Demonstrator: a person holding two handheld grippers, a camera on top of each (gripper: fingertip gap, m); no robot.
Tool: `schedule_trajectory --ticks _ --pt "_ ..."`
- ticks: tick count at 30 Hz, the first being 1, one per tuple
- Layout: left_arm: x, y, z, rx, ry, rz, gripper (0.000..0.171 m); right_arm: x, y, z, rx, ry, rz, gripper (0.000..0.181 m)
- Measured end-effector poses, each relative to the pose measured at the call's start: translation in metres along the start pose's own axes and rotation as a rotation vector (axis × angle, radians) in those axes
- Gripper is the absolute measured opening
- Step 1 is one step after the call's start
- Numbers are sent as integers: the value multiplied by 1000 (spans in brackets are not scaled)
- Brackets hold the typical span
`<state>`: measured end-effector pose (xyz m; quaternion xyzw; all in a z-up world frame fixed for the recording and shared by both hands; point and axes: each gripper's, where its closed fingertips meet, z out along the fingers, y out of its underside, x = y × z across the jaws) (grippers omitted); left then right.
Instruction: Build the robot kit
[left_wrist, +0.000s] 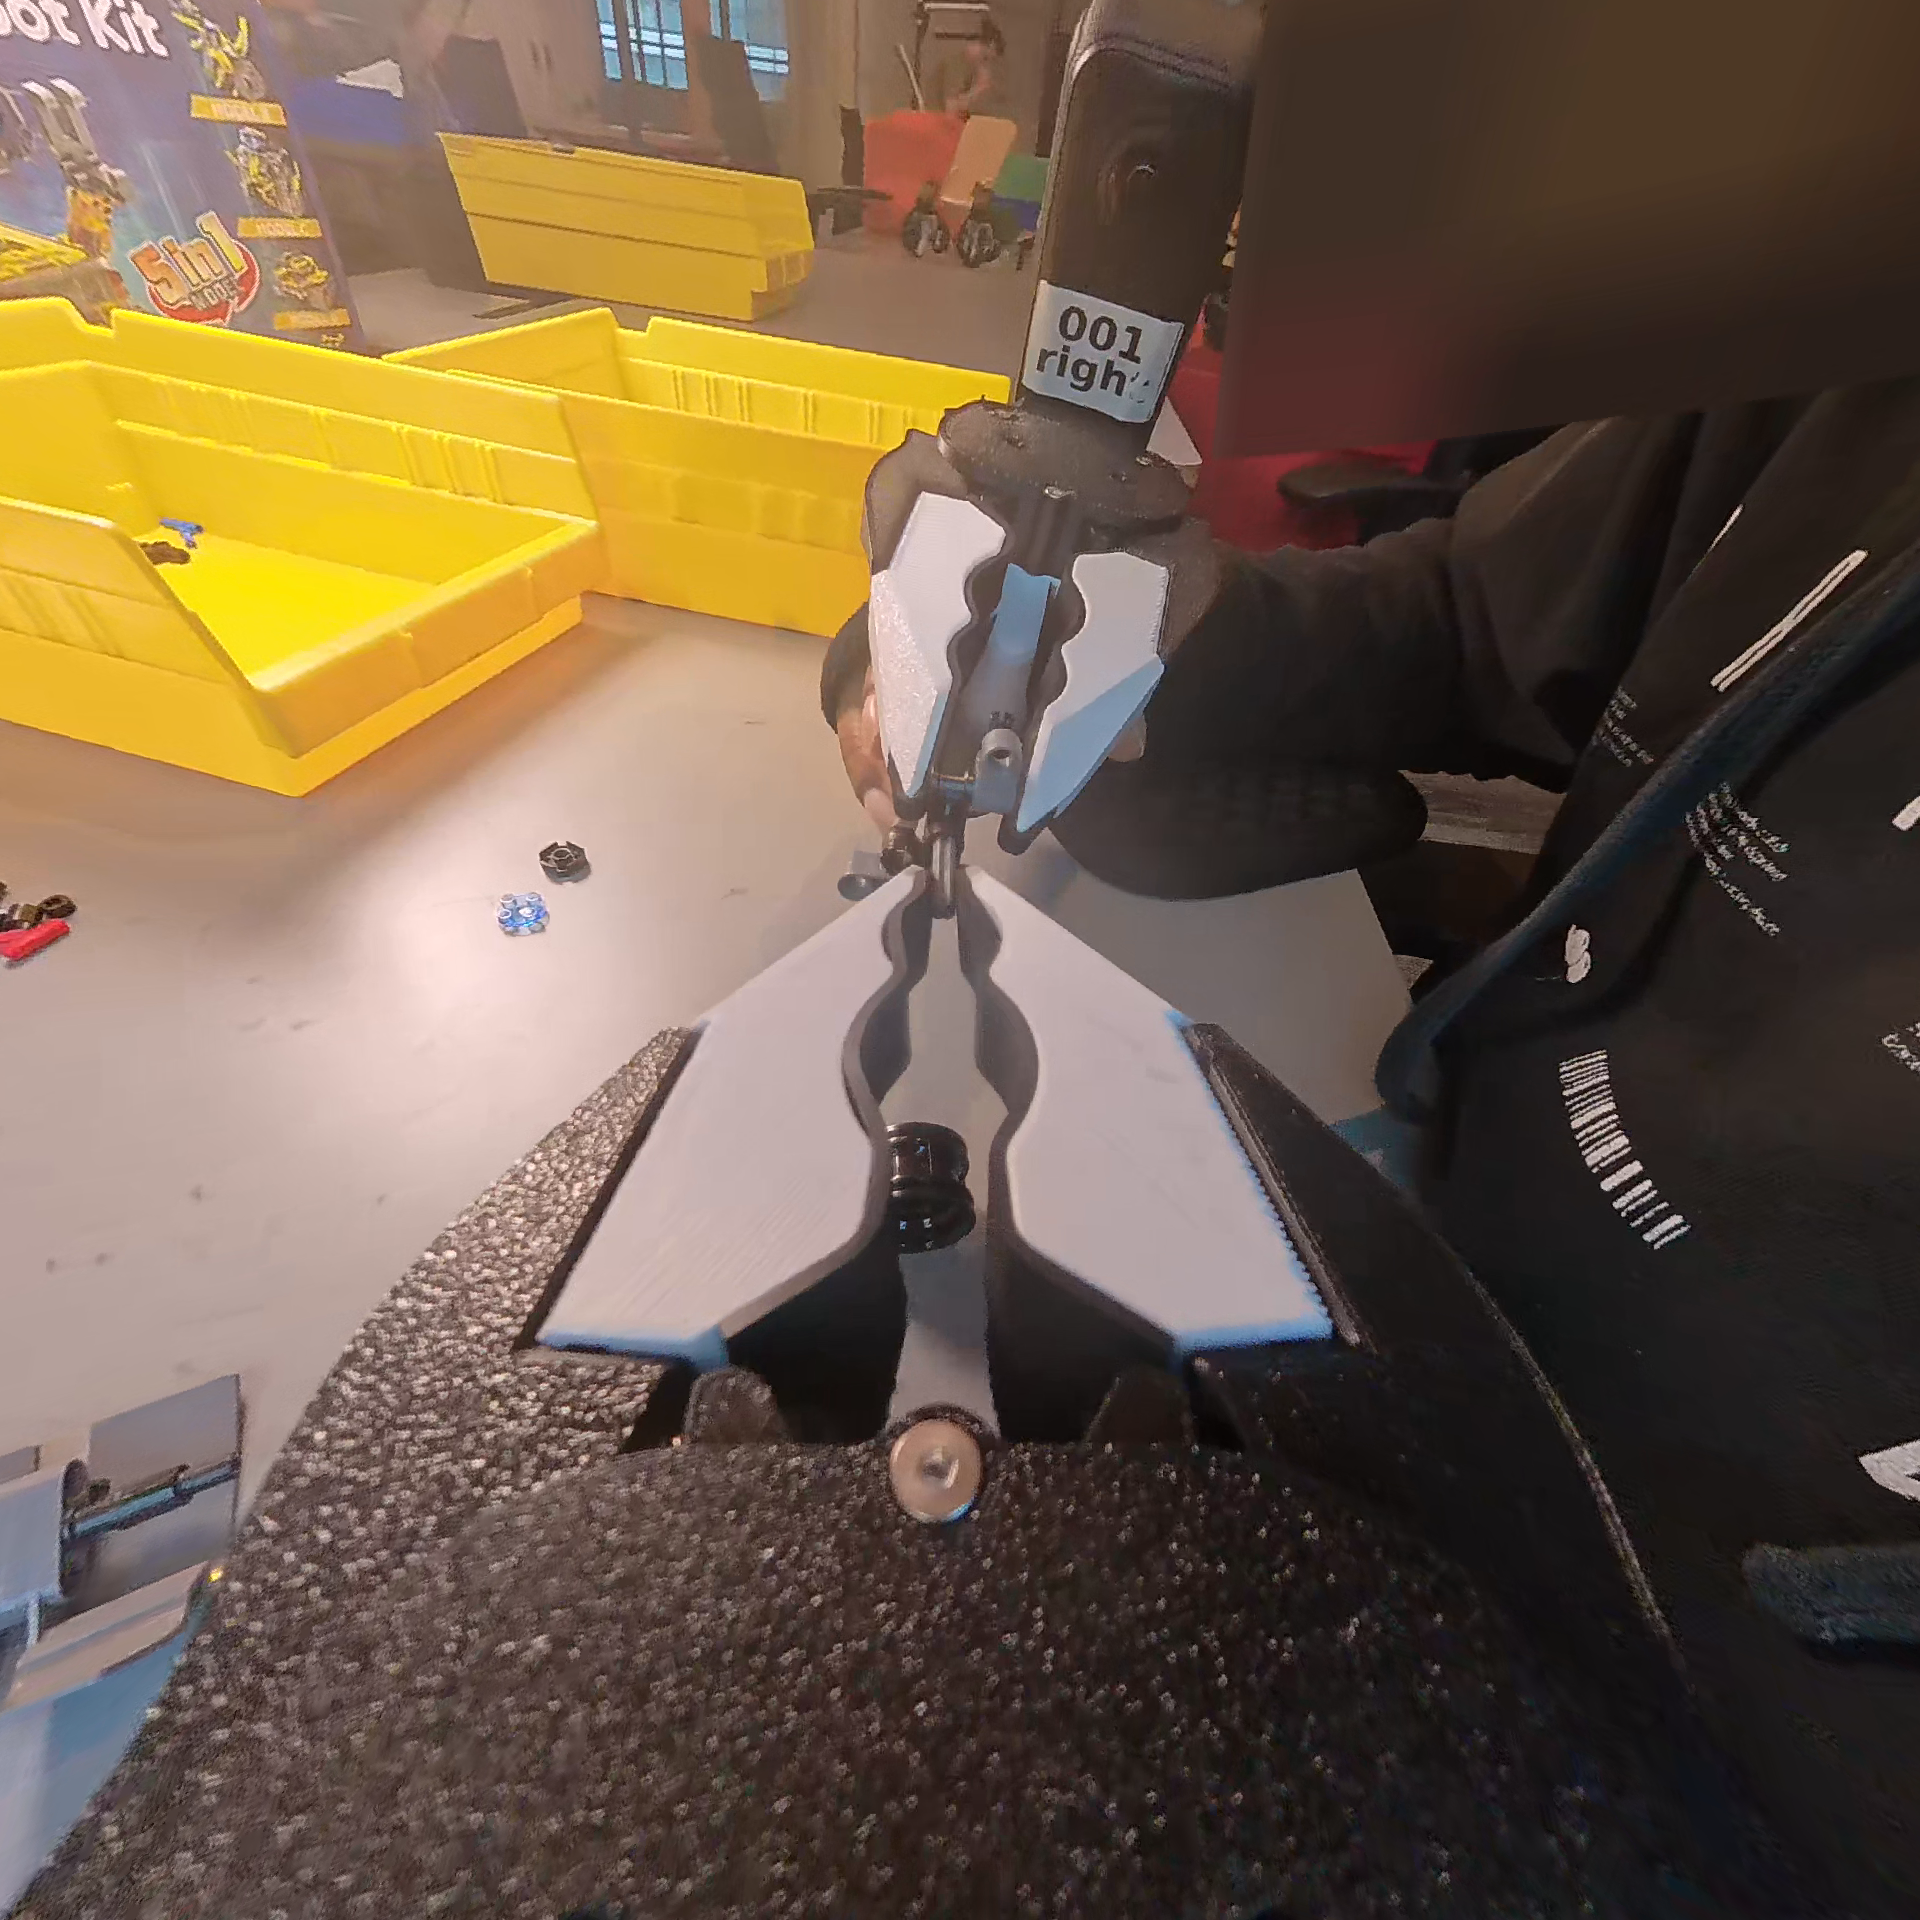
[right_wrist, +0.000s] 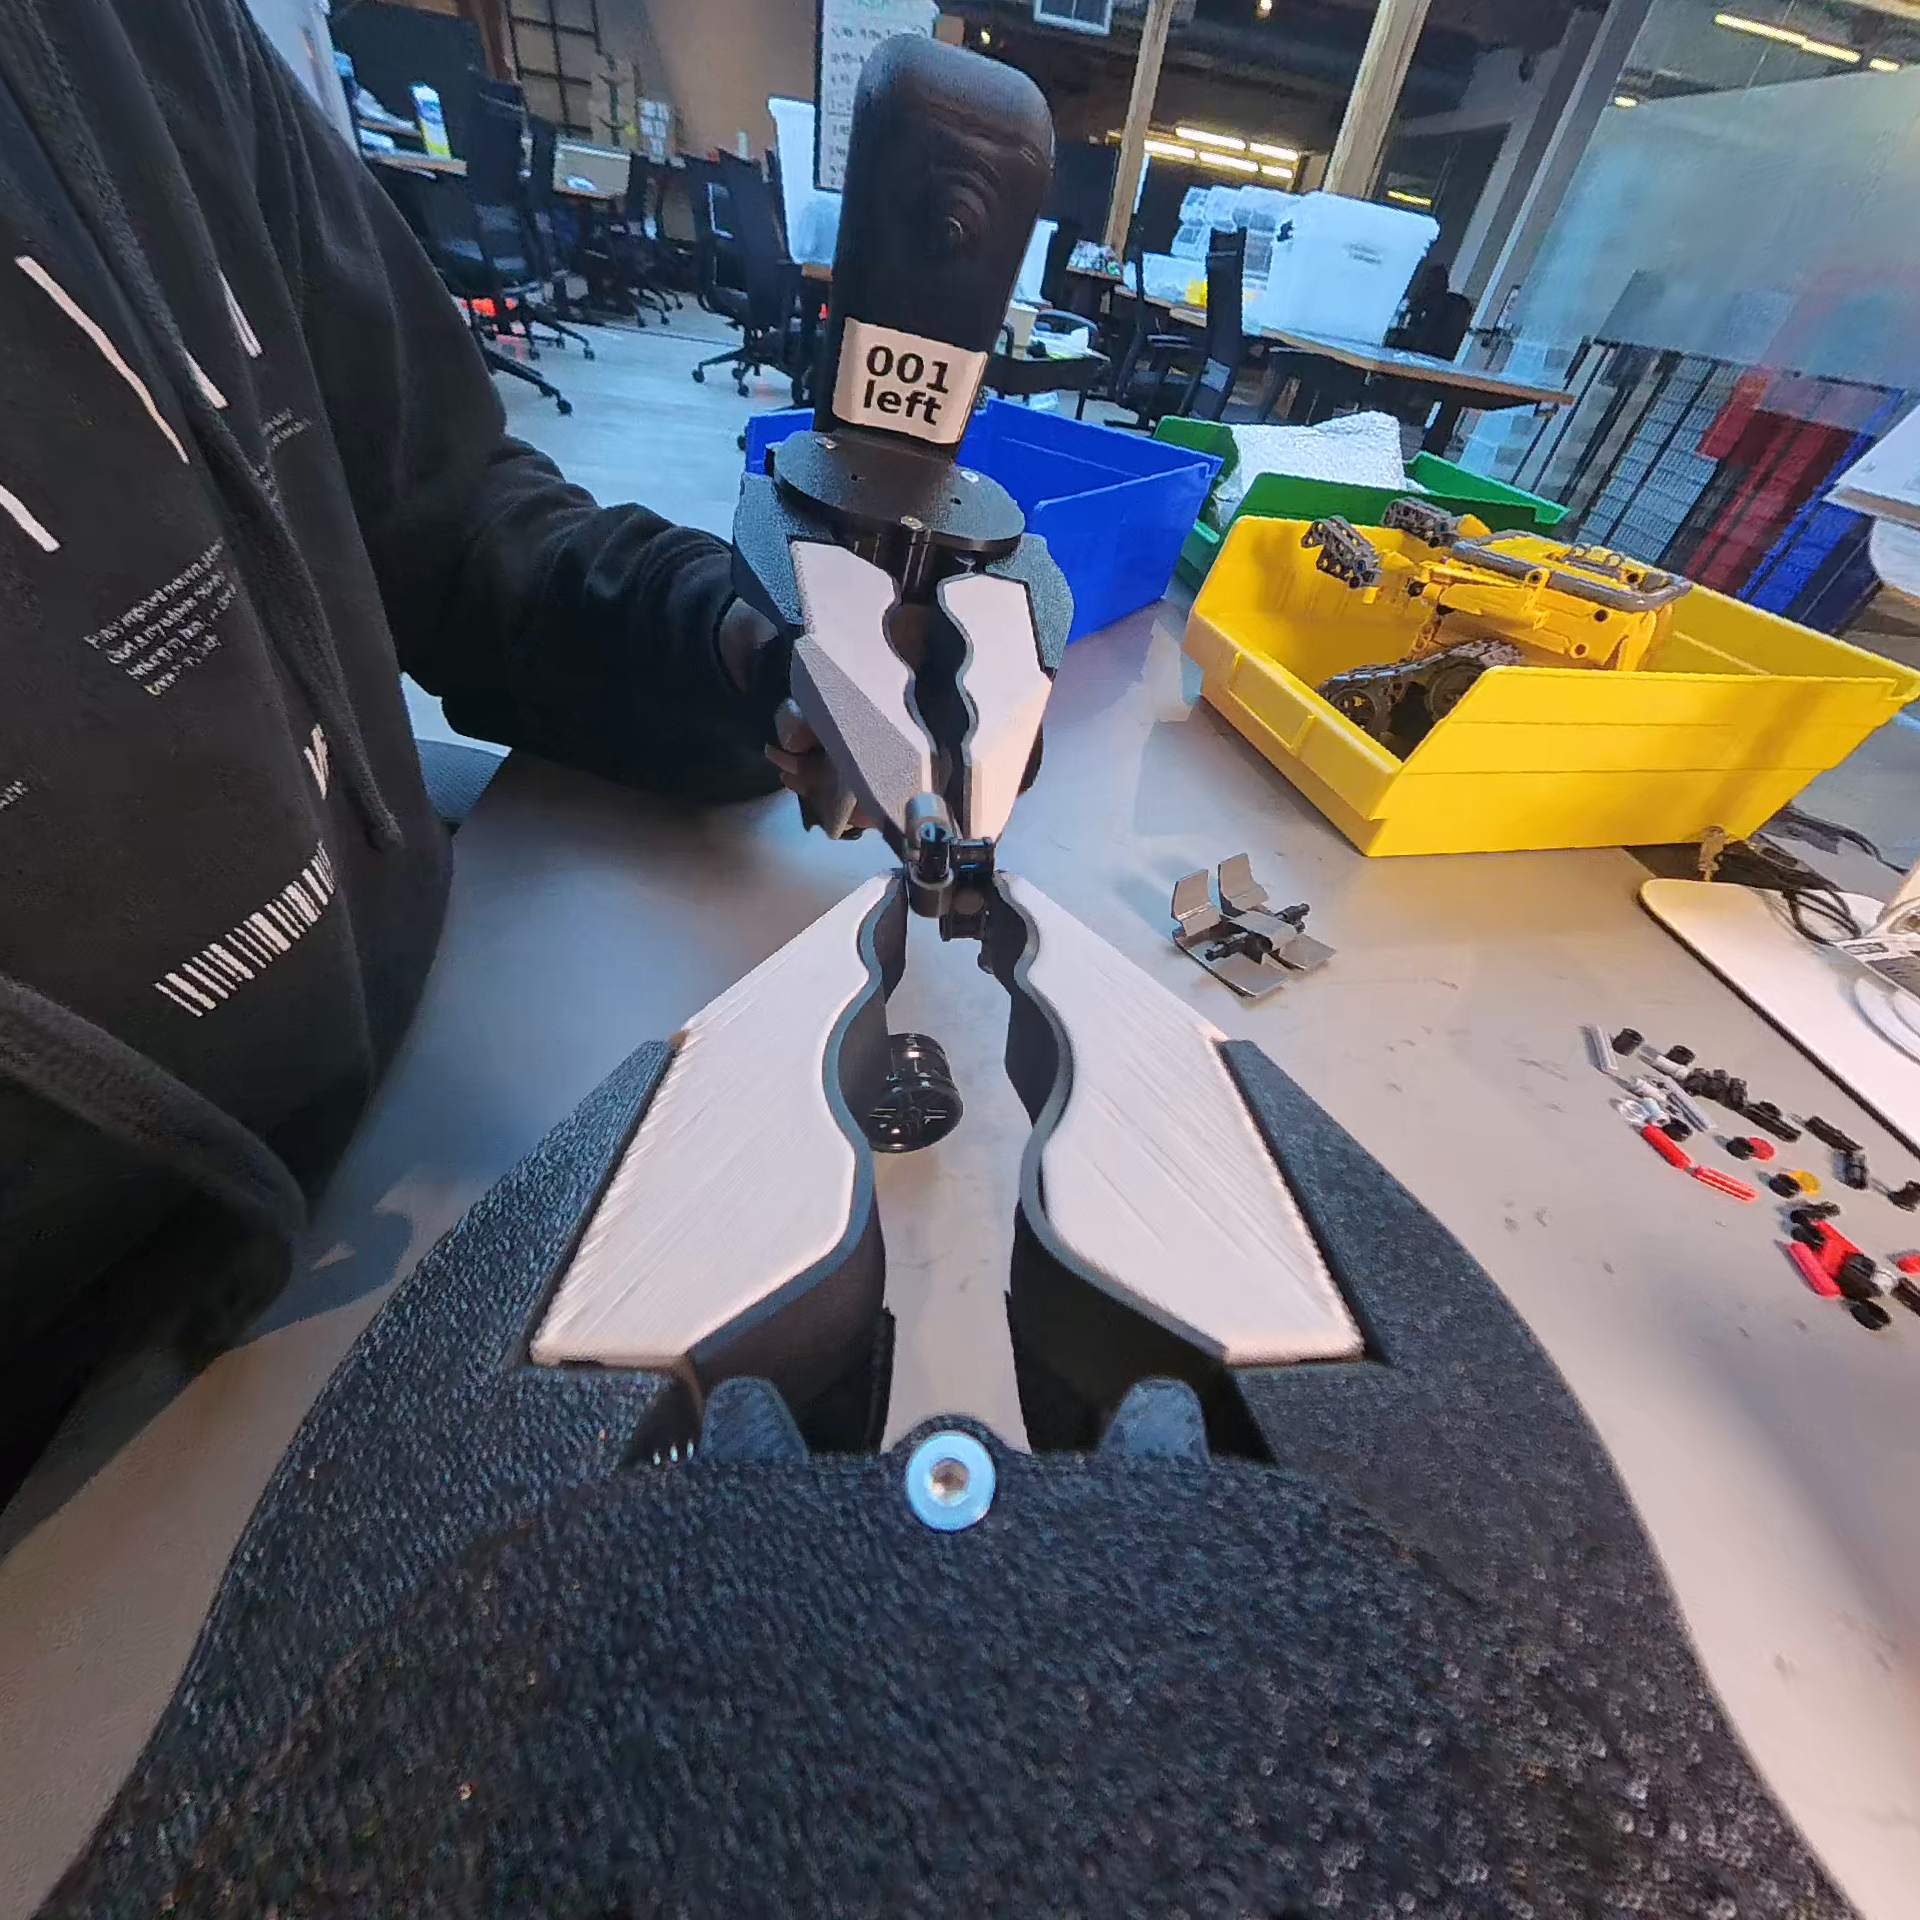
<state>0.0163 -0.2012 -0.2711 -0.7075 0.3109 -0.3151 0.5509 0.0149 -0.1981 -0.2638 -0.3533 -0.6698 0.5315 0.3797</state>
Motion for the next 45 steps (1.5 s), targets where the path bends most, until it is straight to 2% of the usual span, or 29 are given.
schedule_trajectory --ticks 9,21,22,24,27,29,35,37,39,40,42,45 --pt "10 -7 0 57 65 -9 3 -7 -12 -4 86 -67 58 19" --pt "8 -3 2 32 44 12 3 -9 -4 0 48 -79 68 15" --pt "5 0 0 12 36 3 6 -6 -3 -1 42 -67 65 16" --pt "-2 9 -5 -54 25 -24 23 4 3 -5 18 -32 61 15" --pt "-13 37 -10 -234 -3 -72 39 23 20 -15 -60 46 38 16" --pt "-11 55 -8 -326 -5 -78 43 28 26 -18 -85 67 36 16" --pt "-9 98 9 -531 -68 24 47 28 31 -21 -108 69 28 16" --pt "-13 104 10 -564 -94 66 33 26 32 -21 -109 62 30 15" --pt "-15 102 9 -548 -88 83 32 25 31 -21 -102 55 29 16" --pt "-16 95 8 -501 -79 70 32 23 29 -22 -91 49 29 16" --pt "-10 60 3 -293 11 6 32 19 22 -22 -56 28 27 16" --pt "7 4 -15 33 141 45 33 11 7 -20 17 -2 28 16"
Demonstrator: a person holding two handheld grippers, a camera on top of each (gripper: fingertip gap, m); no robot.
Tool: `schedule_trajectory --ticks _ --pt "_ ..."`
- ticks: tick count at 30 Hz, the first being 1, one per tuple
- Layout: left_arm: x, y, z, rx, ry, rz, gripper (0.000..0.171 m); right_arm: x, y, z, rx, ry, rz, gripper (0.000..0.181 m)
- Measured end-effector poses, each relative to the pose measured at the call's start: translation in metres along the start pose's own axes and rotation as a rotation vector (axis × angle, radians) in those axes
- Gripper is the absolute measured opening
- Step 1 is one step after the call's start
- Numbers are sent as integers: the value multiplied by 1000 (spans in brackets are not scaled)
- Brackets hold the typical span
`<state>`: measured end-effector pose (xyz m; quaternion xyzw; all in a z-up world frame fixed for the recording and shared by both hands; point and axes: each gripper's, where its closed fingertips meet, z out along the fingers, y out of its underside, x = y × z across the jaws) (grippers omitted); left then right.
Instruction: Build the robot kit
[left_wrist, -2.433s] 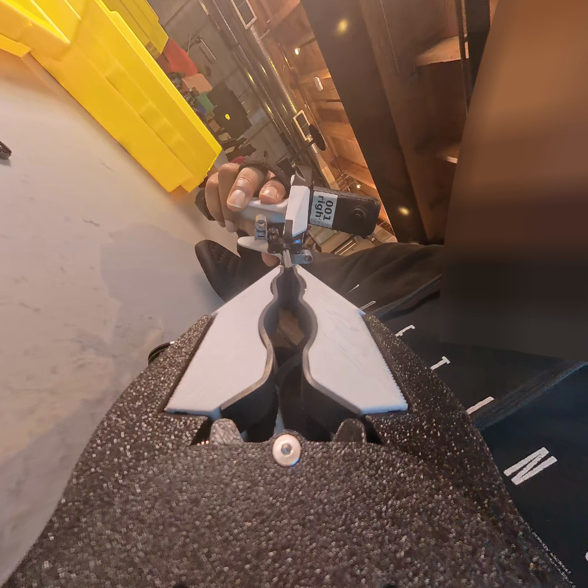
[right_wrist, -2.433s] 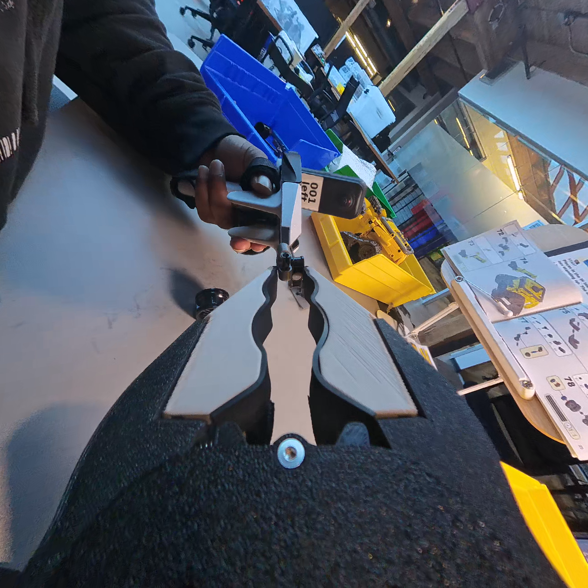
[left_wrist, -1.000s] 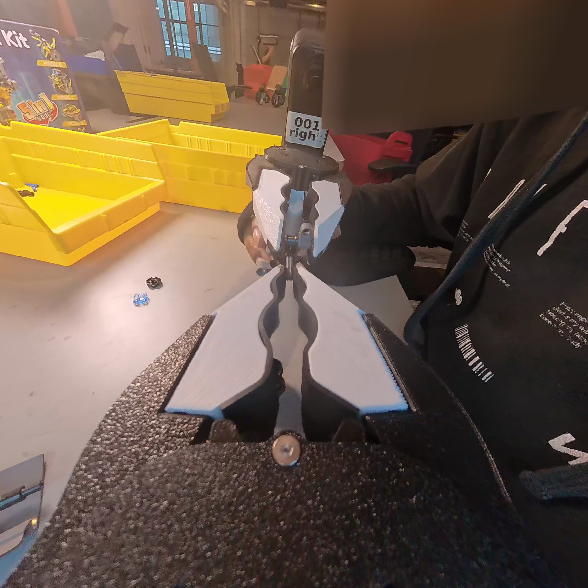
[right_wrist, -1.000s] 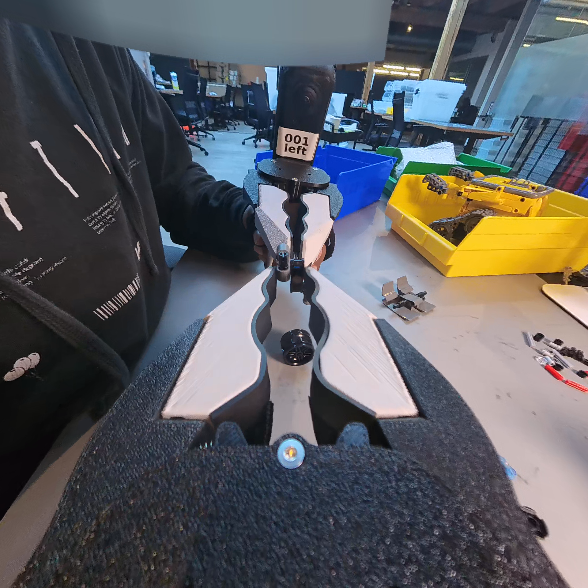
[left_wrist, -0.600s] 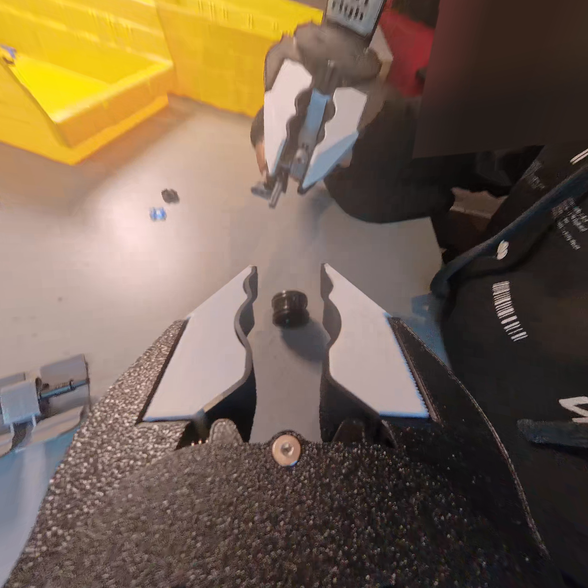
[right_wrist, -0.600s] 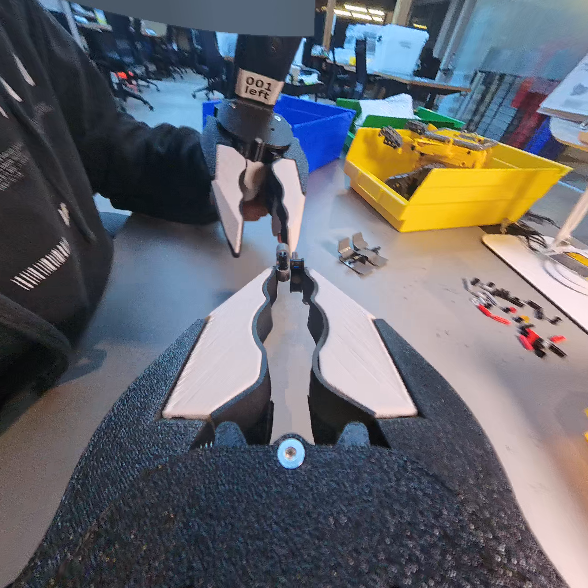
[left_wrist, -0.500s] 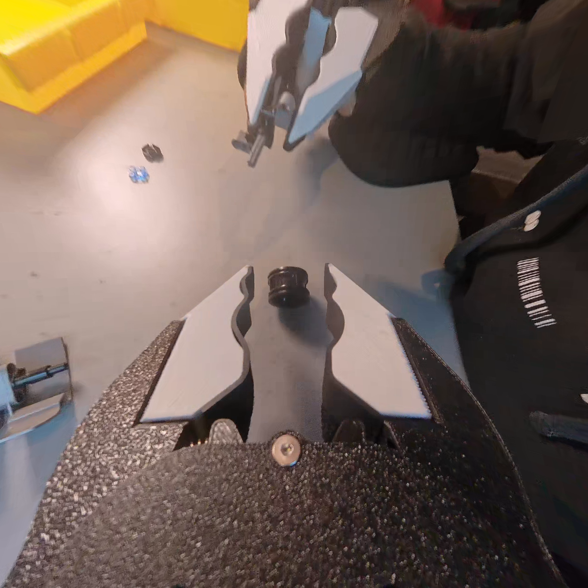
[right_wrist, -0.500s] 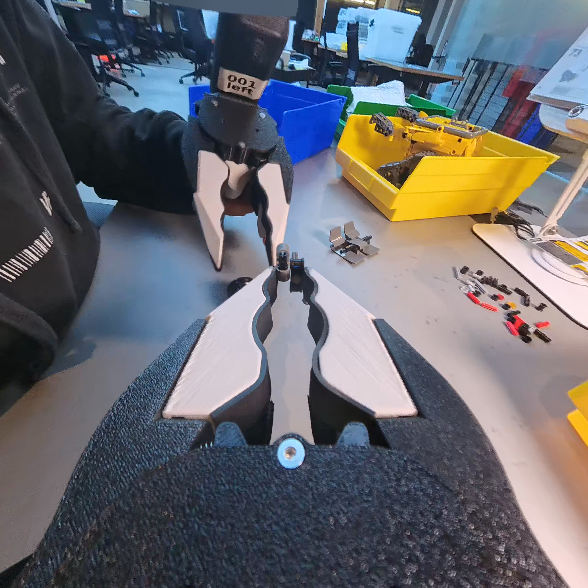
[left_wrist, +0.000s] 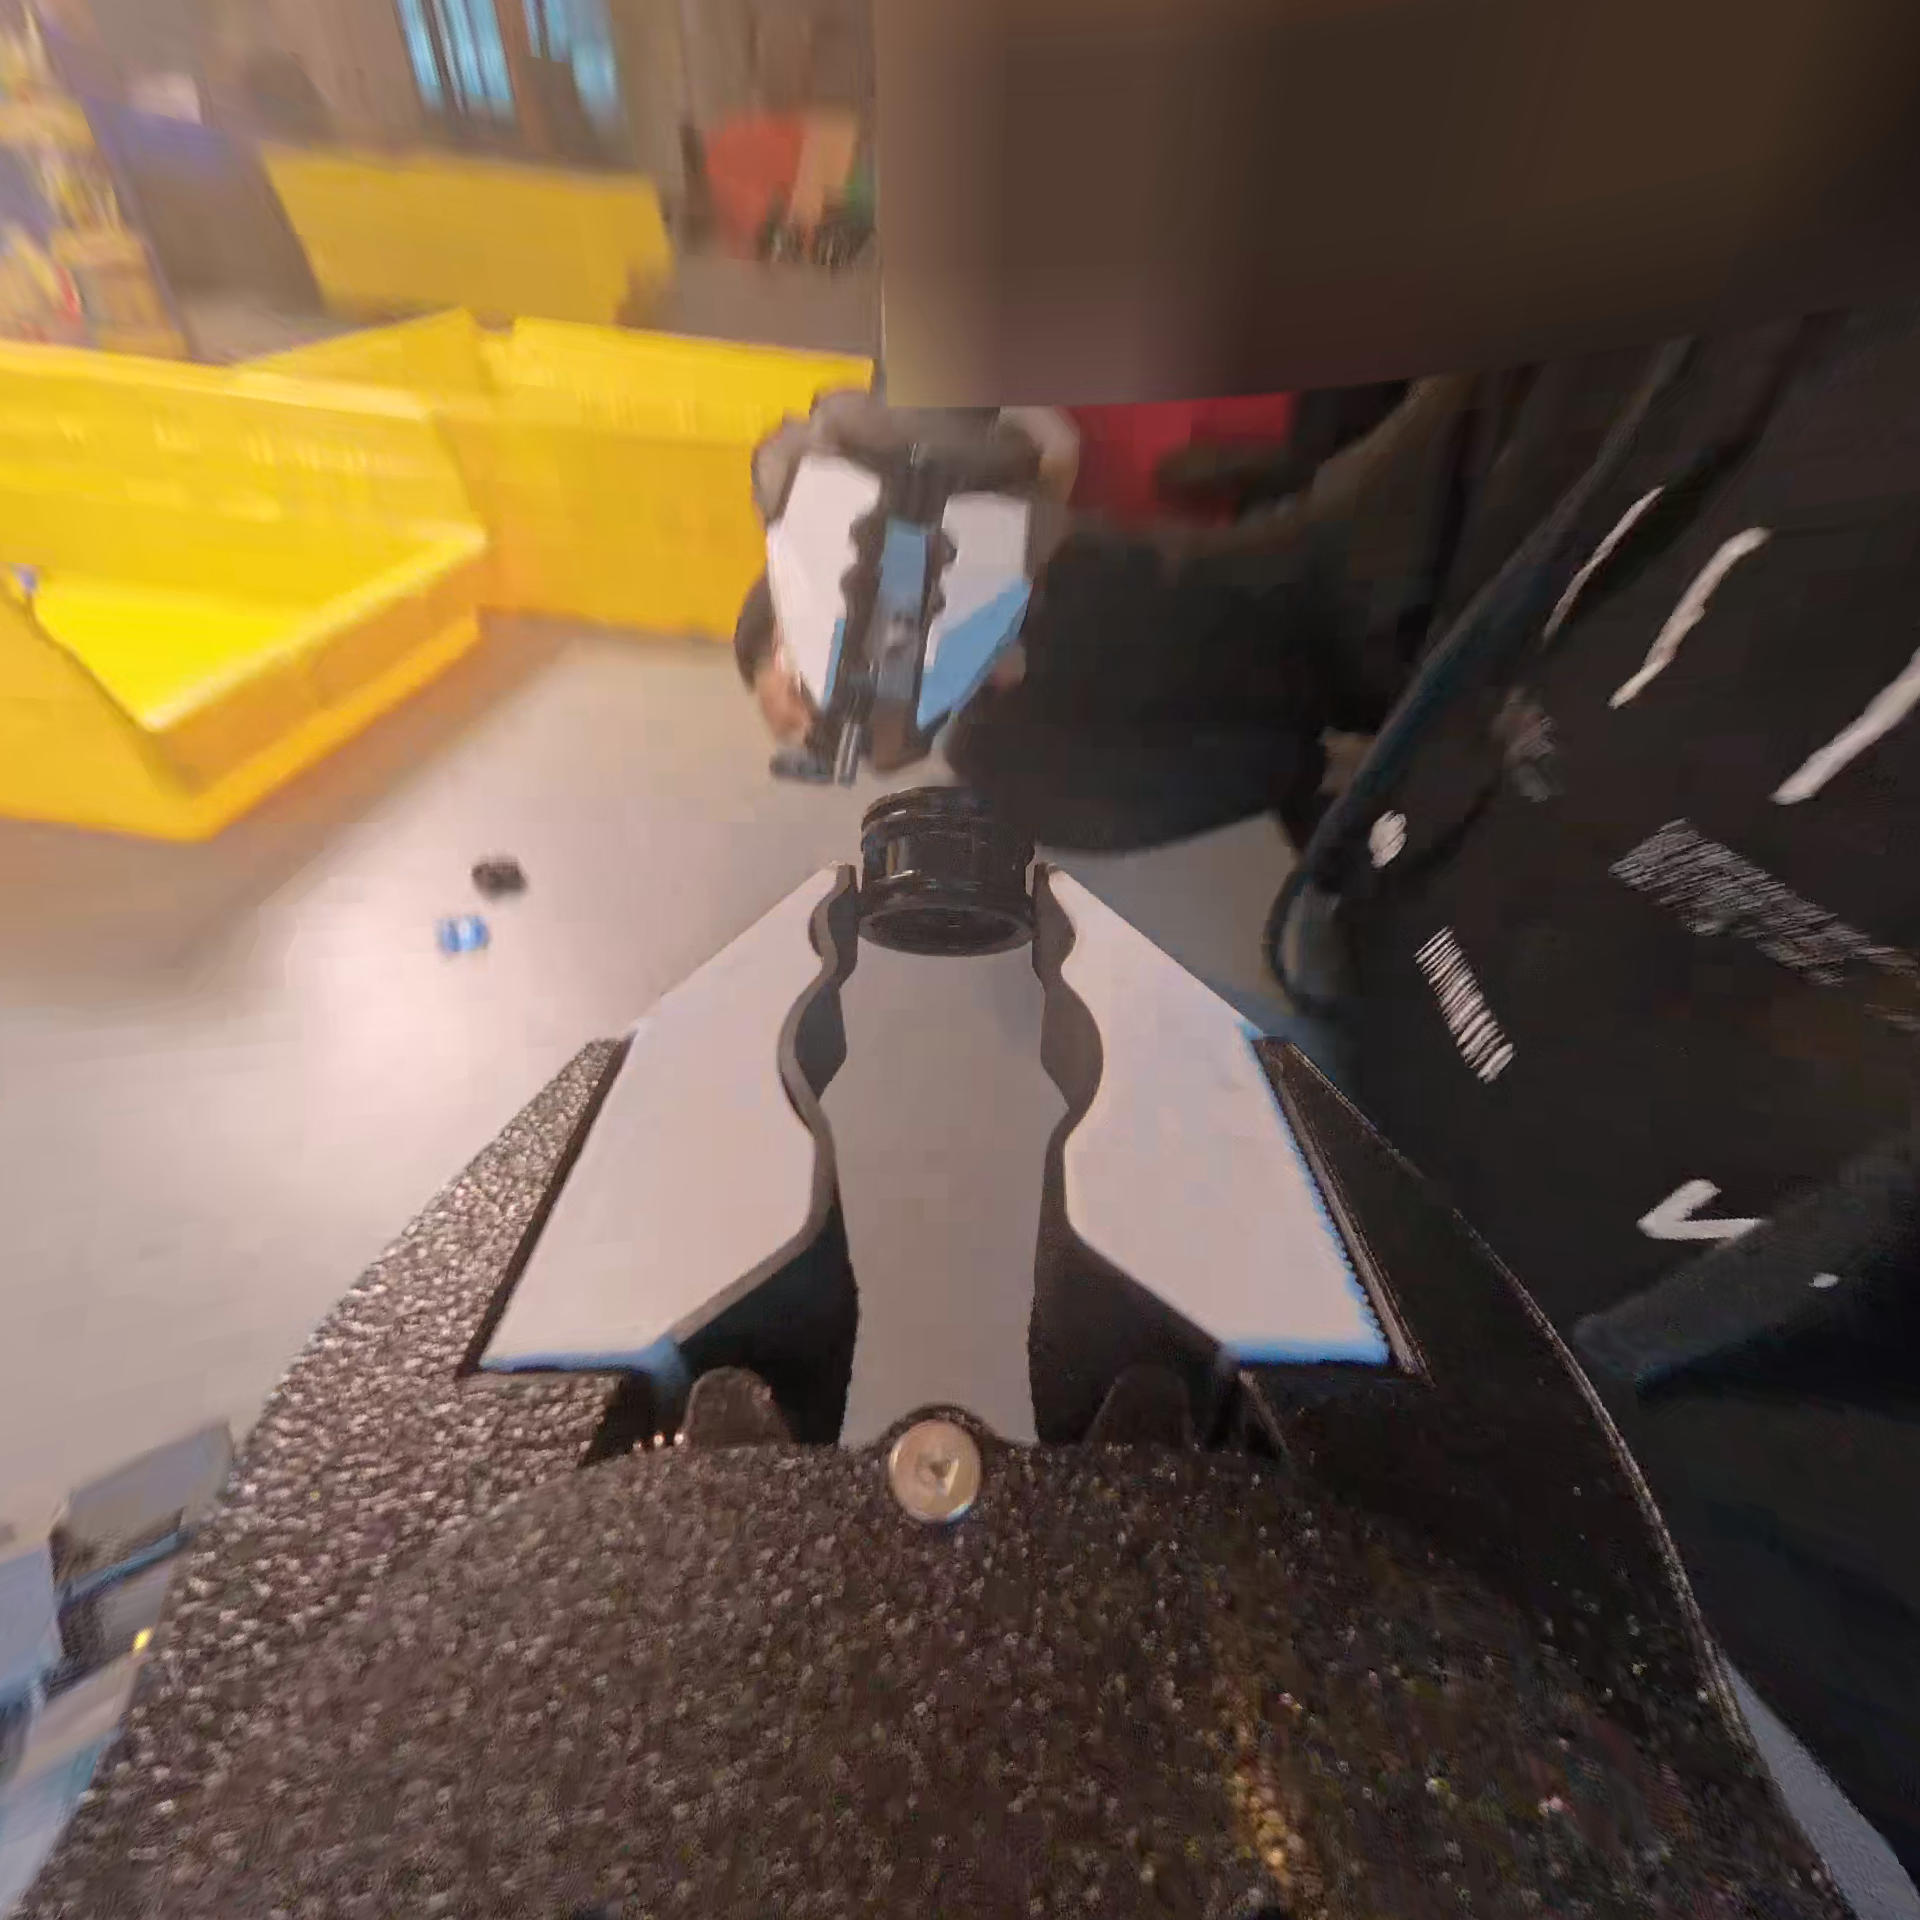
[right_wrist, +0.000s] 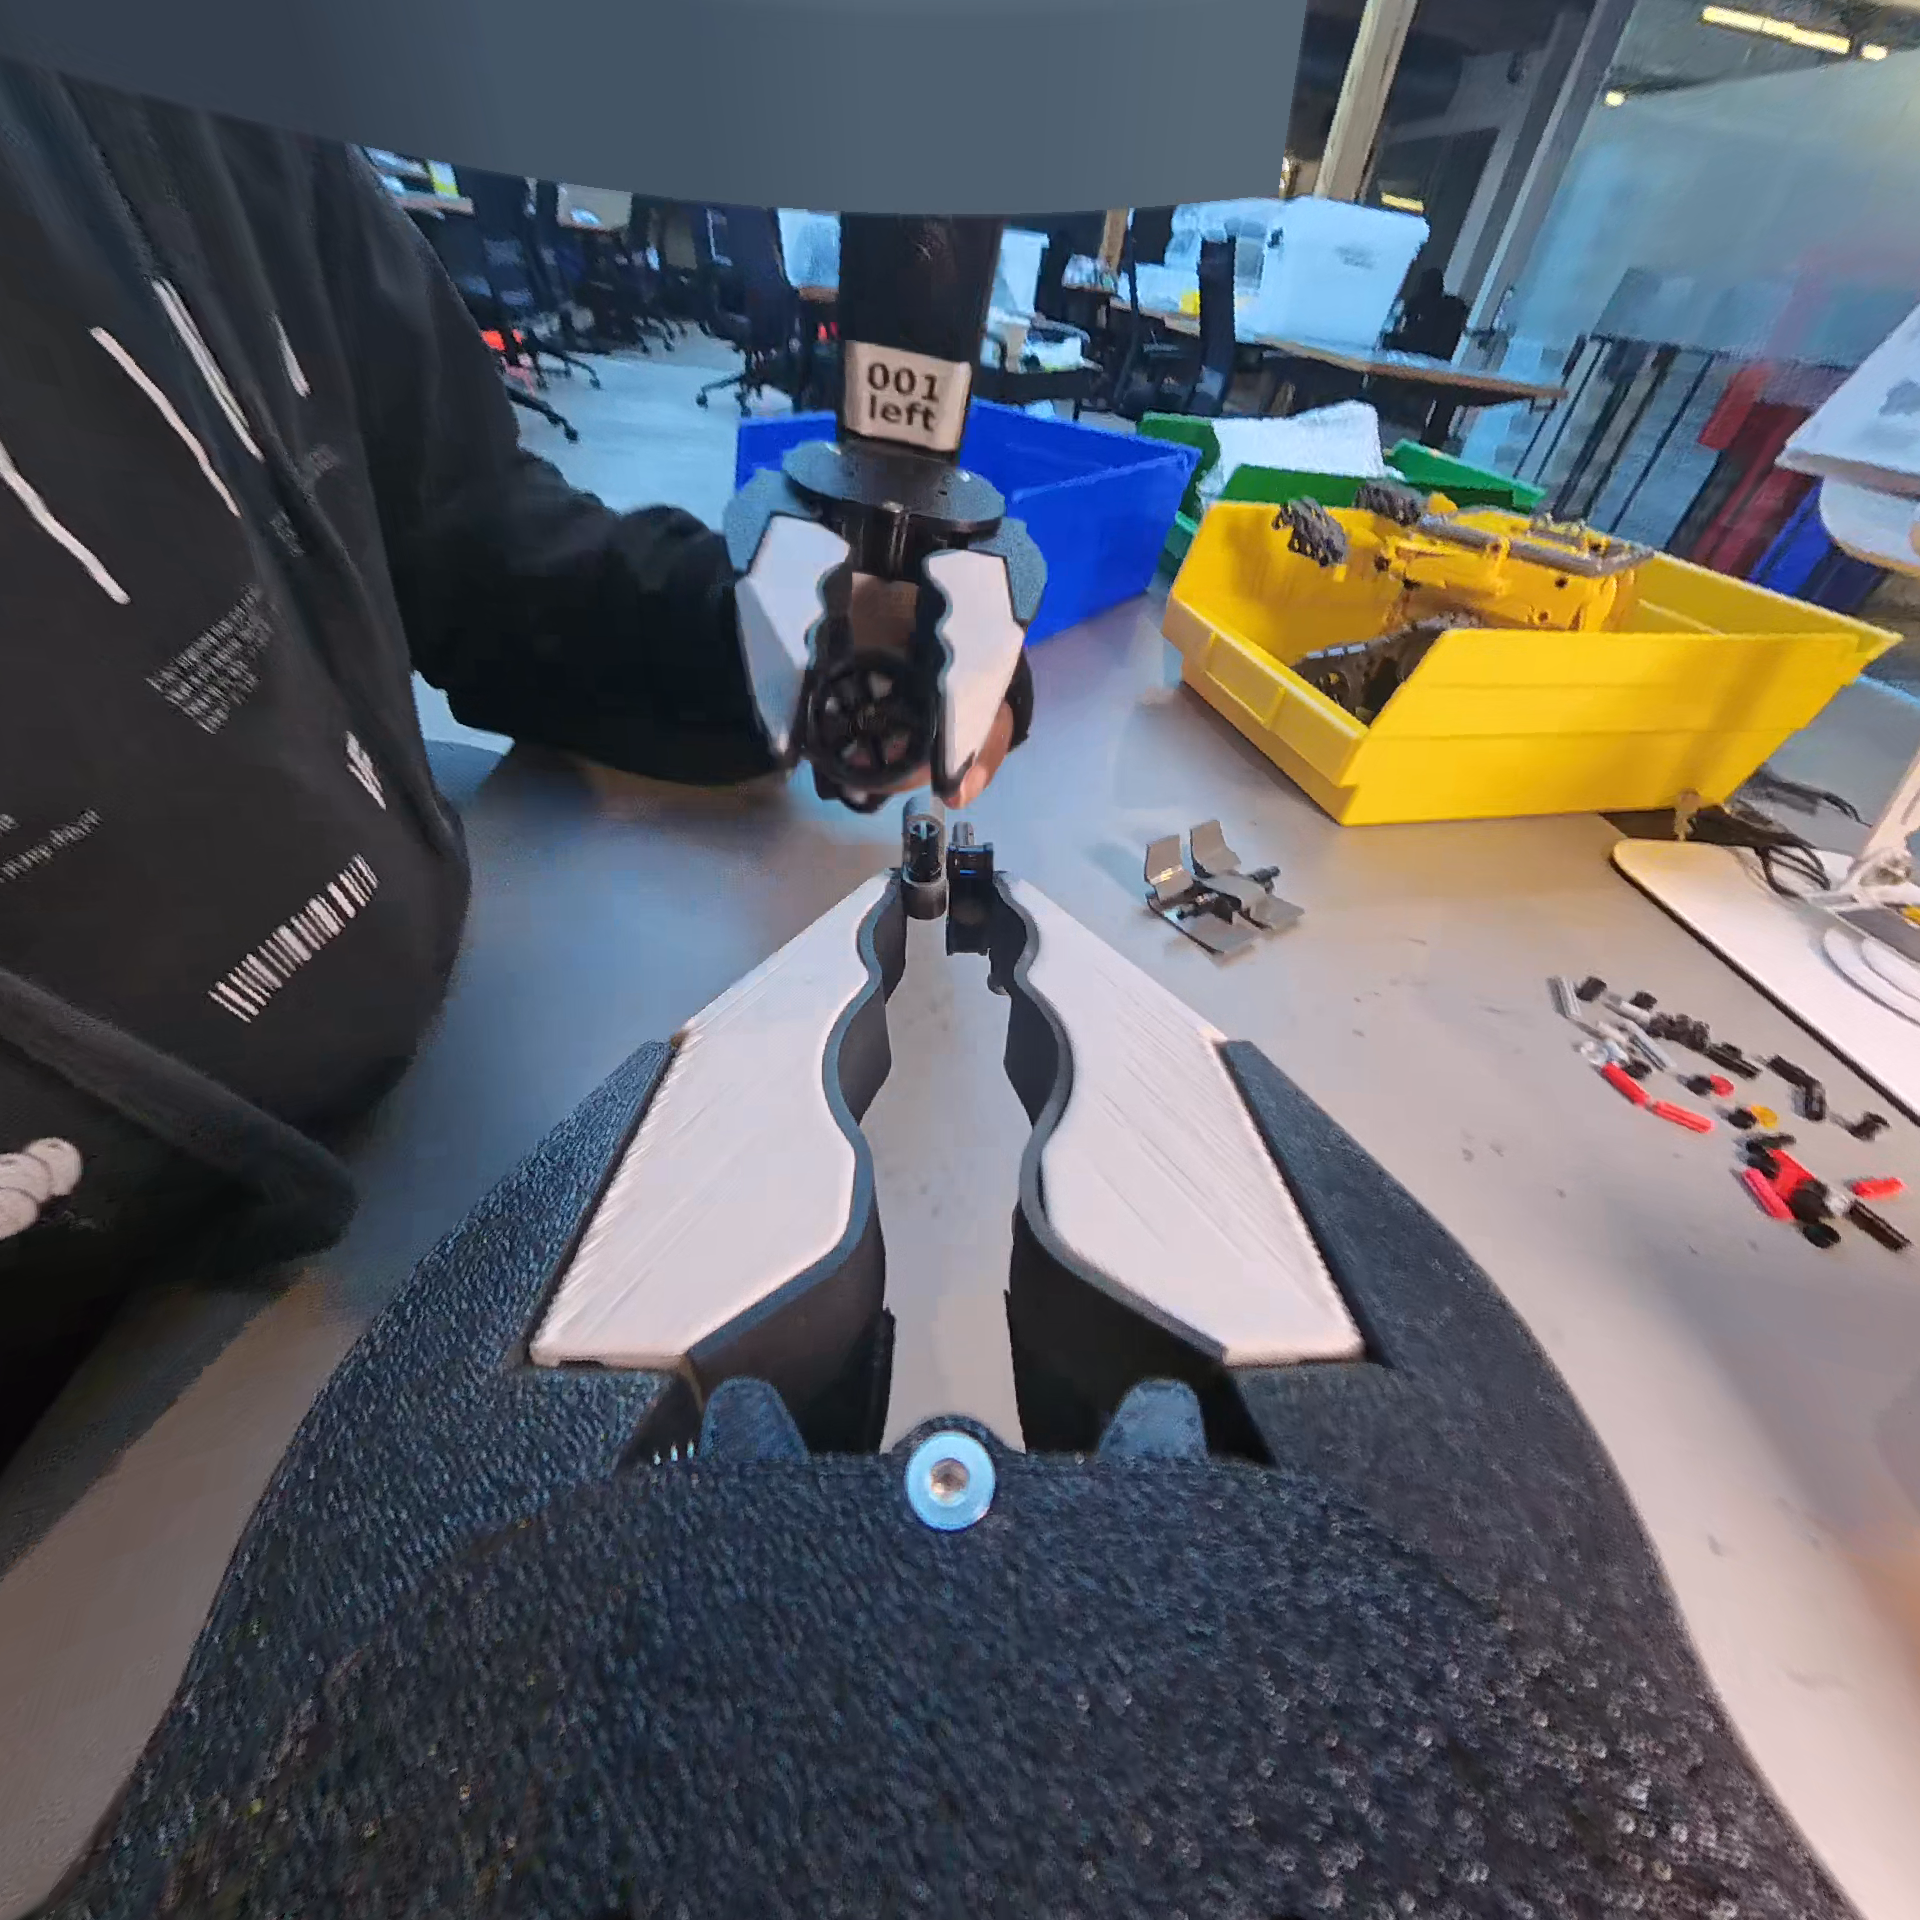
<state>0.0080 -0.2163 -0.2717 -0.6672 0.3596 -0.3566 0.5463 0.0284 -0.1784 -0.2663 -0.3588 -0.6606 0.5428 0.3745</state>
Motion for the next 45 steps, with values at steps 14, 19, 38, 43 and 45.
schedule_trajectory --ticks 14,19,38,43,45 --pt "5 -12 -4 99 43 18 32 -21 -25 18 79 -36 -15 16" --pt "10 -18 -5 149 70 26 32 -27 -30 21 99 -57 -8 15" --pt "10 2 4 11 81 -13 33 -29 -12 23 -34 -41 -115 15" --pt "10 16 8 -83 110 -95 33 -31 2 21 -126 -49 -211 15" --pt "10 21 9 -109 114 -114 33 -32 7 22 -154 -51 -239 15"
